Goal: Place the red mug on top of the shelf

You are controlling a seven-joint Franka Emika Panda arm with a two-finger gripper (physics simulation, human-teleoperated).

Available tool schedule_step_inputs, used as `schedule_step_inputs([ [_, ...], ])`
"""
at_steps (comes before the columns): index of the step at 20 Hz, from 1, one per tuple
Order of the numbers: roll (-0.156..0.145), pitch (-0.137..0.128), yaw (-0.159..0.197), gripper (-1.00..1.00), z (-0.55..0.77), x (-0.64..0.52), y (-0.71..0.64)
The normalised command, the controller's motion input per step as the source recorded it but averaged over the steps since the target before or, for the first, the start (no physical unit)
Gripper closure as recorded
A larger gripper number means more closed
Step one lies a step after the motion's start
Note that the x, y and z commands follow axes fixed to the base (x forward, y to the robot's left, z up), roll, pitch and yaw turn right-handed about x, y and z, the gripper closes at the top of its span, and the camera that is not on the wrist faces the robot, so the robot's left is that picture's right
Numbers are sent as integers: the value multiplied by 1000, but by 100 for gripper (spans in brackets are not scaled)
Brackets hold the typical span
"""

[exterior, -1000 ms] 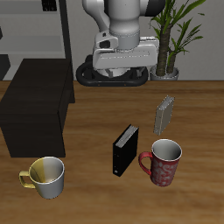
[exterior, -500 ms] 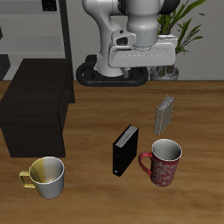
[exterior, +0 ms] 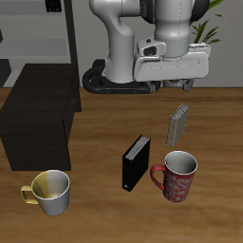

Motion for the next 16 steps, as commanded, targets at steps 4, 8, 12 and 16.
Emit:
schedule_step_inputs([
  [4, 6, 5, 7, -100, -75, 396, 322],
  [8, -20, 0, -20, -100, -84, 335, 267],
  [12, -21, 4, -26, -100, -121, 384, 195],
  [16, -24, -19, 31, -100, -172, 336, 105],
])
